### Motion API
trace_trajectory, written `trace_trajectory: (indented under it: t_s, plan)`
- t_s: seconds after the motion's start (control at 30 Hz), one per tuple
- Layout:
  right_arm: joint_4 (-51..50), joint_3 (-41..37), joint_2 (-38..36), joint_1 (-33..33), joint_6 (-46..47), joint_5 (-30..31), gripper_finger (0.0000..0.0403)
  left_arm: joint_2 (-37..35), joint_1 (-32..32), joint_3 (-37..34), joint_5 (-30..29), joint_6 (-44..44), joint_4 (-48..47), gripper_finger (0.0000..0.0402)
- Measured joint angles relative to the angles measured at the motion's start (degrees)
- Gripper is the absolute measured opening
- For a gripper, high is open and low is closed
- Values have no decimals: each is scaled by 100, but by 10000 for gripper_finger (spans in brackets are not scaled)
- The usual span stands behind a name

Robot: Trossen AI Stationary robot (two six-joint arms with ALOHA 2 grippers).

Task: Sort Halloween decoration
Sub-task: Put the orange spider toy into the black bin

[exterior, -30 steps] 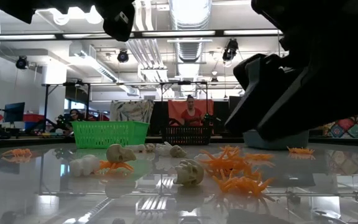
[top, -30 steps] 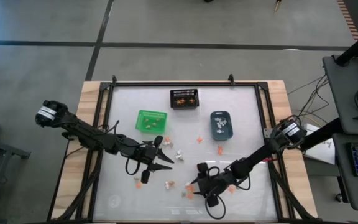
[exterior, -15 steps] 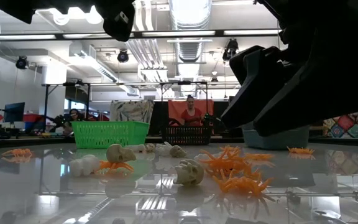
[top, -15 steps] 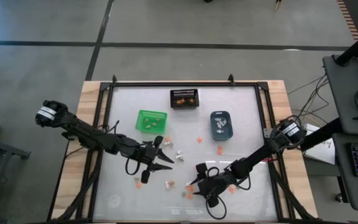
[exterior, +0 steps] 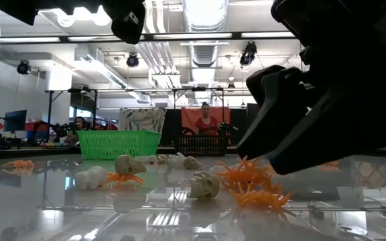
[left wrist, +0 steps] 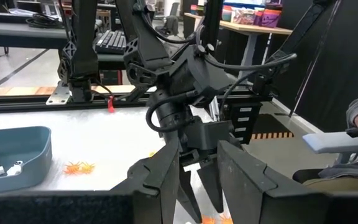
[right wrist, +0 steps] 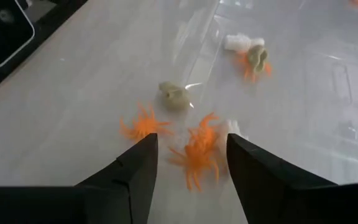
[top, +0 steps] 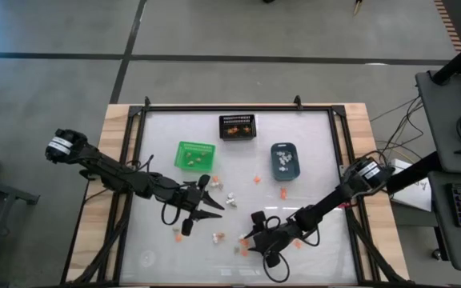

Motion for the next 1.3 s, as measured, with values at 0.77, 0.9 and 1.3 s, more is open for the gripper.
trace_trajectory:
  t_s: [0.77, 0.9, 1.3]
  plan:
    - [28, 0, 180, -37, 206, -130, 83, 0, -1, 0, -2, -16, 22, 94]
    - [4, 0, 142, -39, 206, -119, 54, 0, -2, 0, -2, -17, 22, 94]
    - [-50, 0, 99, -38, 170, -131, 18, 0, -1, 0, -2, -17, 33, 94]
